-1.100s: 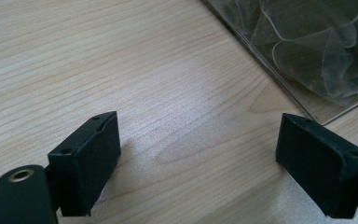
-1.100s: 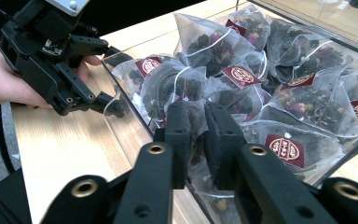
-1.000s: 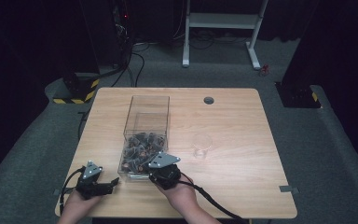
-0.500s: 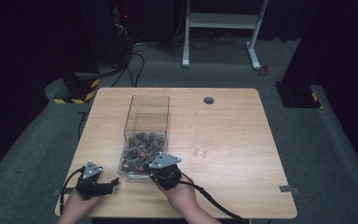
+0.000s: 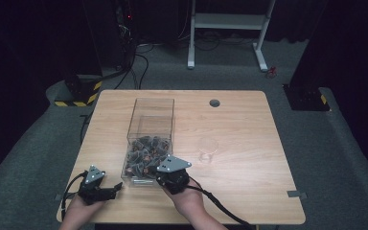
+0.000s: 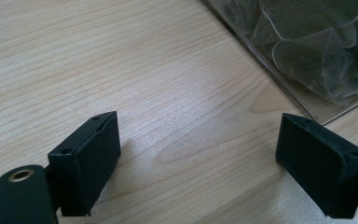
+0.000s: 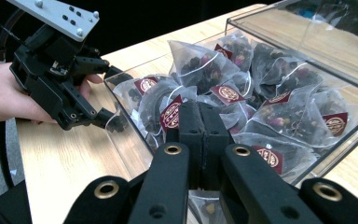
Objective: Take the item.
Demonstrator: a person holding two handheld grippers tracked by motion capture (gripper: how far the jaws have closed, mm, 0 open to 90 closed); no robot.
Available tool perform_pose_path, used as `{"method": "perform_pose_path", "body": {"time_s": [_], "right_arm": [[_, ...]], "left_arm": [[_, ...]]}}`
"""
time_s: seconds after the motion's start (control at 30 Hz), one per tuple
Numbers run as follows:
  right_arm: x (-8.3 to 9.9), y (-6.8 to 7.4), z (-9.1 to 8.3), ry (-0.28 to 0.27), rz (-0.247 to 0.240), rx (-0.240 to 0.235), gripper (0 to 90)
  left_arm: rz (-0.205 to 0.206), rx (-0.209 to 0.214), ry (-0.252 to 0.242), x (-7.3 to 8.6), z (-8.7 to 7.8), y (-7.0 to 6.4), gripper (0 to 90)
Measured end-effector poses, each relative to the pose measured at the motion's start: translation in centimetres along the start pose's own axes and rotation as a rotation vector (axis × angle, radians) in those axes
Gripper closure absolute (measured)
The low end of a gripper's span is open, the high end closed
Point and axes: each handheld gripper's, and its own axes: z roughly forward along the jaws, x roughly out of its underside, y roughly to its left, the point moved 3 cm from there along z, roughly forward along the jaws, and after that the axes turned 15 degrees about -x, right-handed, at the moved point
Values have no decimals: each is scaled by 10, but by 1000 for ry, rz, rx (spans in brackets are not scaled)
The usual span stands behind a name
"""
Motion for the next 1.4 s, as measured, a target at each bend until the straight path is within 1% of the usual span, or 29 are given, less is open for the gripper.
{"method": "perform_pose_path", "body": {"time_s": [0.23,0.73,1.0,1.4], "right_arm": [[-4,0,-6,-29,0,3,900],[-8,0,-17,-67,2,13,900],[-10,-1,-24,-82,-5,27,900],[-5,-6,-37,-98,5,50,900]], "left_arm": [[0,0,0,0,0,0,142],[0,0,0,0,0,0,142],[0,0,-1,0,0,0,142],[0,0,0,0,0,0,142]]}}
